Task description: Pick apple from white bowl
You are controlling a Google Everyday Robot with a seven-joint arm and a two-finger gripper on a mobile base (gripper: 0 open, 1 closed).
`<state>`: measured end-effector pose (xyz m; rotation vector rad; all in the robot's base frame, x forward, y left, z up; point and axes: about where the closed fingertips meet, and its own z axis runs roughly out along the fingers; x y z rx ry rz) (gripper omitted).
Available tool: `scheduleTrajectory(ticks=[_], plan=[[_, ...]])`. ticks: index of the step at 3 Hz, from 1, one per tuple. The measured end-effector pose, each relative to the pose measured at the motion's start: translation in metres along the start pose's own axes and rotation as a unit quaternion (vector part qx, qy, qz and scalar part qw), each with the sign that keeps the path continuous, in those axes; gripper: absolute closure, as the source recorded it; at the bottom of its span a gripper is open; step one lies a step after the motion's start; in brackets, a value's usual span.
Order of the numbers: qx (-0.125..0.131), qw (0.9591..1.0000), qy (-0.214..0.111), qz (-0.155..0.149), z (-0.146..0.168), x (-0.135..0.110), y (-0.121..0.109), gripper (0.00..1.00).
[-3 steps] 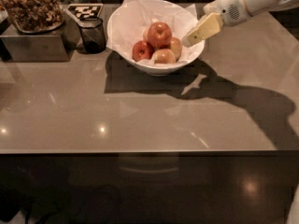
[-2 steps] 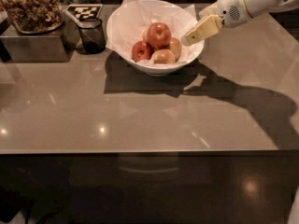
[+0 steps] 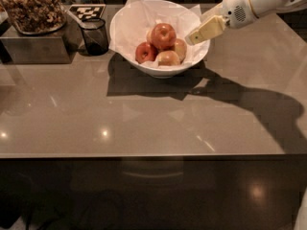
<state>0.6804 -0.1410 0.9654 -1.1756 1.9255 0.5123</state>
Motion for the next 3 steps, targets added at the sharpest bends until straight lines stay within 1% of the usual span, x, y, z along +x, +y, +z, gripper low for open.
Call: scheduleTrajectory(ticks=[1, 2, 3], plan=[[0.0, 1.0, 0.0, 0.0, 0.0, 0.0, 0.0, 0.08], [-0.02, 0.9998, 0.006, -0.001, 0.017, -0.003, 0.001, 0.05], [-0.032, 0.9995, 0.007, -0.004, 0.032, -0.008, -0.001, 0.07]])
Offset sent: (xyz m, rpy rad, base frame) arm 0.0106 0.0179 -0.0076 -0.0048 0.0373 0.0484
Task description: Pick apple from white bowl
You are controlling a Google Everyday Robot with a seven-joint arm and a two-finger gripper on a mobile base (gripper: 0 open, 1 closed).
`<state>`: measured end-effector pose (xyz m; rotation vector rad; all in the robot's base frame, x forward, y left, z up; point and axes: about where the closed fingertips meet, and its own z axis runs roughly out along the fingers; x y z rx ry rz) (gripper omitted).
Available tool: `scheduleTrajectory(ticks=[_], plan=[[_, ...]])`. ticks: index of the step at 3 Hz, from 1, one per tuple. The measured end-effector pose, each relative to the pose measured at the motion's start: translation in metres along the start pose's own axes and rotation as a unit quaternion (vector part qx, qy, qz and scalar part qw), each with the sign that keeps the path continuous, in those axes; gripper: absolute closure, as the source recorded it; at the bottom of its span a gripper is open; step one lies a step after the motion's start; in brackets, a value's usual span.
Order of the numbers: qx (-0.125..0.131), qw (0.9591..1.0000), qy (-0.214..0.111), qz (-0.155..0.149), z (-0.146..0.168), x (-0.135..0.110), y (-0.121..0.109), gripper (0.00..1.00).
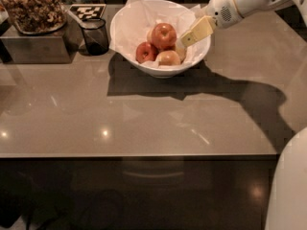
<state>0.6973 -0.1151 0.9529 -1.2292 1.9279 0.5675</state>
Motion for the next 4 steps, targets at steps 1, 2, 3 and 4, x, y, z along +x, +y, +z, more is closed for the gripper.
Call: scheduleTrajectory(ticks=[1, 2, 3, 4], plan=[[-0.01, 0.9999, 0.005, -0.004, 0.015, -0.006, -0.007, 0.11], [-0.027, 0.9995, 0.012, -0.012, 0.034, -0.013, -0.011, 0.11], [-0.044, 0.9988, 0.019, -0.013, 0.052, -0.013, -0.013, 0.11], [-0.057, 0.998, 0.021, -0.014, 0.066, -0.012, -0.013, 0.15]])
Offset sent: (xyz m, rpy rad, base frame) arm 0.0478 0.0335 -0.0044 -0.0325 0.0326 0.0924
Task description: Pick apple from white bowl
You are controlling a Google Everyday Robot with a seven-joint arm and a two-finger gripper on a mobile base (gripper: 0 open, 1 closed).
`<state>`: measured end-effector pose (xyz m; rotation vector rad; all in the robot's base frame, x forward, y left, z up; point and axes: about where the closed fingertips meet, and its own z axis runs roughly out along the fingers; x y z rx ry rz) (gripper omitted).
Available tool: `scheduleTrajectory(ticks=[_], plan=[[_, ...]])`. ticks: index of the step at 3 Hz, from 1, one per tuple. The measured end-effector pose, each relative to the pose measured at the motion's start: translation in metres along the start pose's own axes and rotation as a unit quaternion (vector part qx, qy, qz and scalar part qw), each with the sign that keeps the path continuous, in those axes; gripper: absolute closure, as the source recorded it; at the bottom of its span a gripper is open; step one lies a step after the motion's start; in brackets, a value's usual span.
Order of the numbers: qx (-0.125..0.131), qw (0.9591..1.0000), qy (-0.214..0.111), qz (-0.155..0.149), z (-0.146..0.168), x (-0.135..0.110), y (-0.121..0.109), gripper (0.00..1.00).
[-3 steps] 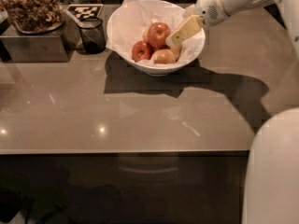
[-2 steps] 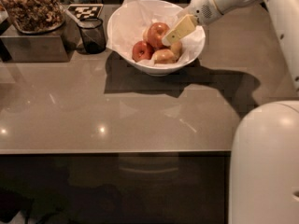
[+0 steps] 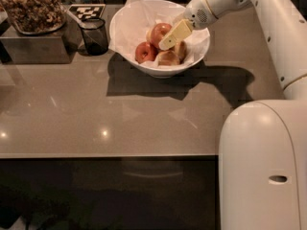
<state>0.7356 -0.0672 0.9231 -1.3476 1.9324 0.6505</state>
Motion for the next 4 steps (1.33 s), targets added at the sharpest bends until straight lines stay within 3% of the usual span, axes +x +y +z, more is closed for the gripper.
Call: scheduleTrajectory(ticks=[4], plan=[[0.004, 0.9986, -0.048, 0.022, -0.0004, -0.0066, -0.0064, 1.0]])
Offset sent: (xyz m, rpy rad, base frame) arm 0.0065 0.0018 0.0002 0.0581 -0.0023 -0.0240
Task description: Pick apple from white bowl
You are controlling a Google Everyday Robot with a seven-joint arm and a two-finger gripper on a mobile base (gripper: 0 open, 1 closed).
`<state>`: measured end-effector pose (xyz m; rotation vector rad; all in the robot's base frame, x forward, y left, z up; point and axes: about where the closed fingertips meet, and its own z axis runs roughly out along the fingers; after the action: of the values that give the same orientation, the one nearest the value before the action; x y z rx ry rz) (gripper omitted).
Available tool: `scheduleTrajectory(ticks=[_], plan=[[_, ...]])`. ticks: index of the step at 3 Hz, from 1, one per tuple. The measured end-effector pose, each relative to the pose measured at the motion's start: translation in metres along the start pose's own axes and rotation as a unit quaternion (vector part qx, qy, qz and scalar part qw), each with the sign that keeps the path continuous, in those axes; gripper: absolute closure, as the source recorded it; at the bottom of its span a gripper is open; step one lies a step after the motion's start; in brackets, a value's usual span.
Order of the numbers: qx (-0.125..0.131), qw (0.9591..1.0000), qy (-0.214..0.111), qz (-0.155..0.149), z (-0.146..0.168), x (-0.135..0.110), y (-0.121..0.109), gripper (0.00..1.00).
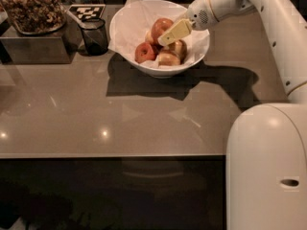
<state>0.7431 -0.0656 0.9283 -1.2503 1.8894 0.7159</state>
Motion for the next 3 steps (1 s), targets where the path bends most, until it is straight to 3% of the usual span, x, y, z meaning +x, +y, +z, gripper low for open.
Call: scheduleTrajectory(ticks=[2, 3], plan=[[-0.025, 0.9962, -0.084, 0.005, -0.057, -0.01, 0.032, 1.0], [-0.004, 0.992, -0.126, 0.012, -0.104, -0.006, 0.058, 1.0]])
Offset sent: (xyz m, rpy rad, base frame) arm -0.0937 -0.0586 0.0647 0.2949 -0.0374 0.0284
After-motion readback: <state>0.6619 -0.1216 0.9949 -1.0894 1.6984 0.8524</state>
